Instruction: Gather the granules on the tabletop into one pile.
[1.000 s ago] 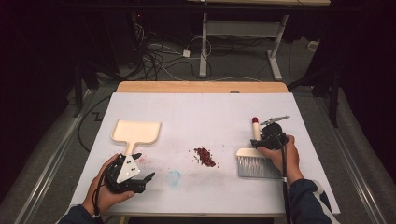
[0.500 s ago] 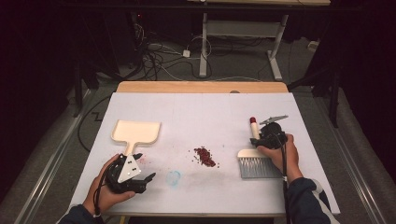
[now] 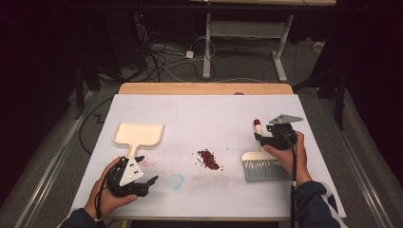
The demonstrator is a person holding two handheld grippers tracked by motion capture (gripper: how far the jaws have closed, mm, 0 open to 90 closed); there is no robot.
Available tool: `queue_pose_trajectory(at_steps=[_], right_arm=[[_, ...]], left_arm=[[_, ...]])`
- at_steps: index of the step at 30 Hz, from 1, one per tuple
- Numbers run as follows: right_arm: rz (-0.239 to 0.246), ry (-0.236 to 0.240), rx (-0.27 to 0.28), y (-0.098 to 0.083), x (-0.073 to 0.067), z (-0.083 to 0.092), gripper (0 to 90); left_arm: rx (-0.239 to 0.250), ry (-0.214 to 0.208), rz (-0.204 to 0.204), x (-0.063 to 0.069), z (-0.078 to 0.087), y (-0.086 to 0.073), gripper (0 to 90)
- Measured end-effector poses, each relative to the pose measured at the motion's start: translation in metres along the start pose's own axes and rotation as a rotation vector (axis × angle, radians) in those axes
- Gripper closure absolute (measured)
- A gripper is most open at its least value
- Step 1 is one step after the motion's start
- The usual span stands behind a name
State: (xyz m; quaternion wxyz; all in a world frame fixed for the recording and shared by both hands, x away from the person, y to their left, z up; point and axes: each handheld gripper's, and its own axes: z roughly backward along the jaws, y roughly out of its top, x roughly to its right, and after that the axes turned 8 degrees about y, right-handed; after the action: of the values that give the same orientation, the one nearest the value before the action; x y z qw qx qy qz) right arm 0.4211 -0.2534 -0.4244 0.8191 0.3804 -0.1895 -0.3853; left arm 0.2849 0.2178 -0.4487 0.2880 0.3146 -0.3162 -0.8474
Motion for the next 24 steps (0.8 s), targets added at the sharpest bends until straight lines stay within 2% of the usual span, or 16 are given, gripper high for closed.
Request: queue_pose_trajectory(at_steps=[7, 9, 13, 16, 19, 24], right_arm=[[0.117, 0.023, 0.164, 0.001, -0.024, 0.038, 33.1], [0.138, 0.026, 0.191, -0.001, -0.031, 0.046, 31.0], [0.161, 0.022, 0.227, -0.009, -0.043, 0.057, 27.8], [0.198, 0.005, 0.246, -0.021, -0.054, 0.063, 25.3], [0.209, 0.024, 0.277, -0.037, -0.062, 0.067, 22.4], [0.219, 0.035, 0.278, -0.064, -0.074, 0.066, 21.5]], left_arm=[[0.003, 0.011, 0.011, -0.001, 0.001, 0.000, 21.3], [0.006, 0.013, 0.014, -0.001, 0.001, 0.000, 21.0], [0.007, 0.016, 0.019, -0.002, 0.001, 0.000, 20.7], [0.010, 0.021, 0.025, -0.002, 0.000, 0.000, 20.1], [0.009, 0.031, 0.028, -0.003, 0.000, 0.000, 18.9], [0.011, 0.035, 0.028, 0.000, 0.000, -0.001, 17.7]])
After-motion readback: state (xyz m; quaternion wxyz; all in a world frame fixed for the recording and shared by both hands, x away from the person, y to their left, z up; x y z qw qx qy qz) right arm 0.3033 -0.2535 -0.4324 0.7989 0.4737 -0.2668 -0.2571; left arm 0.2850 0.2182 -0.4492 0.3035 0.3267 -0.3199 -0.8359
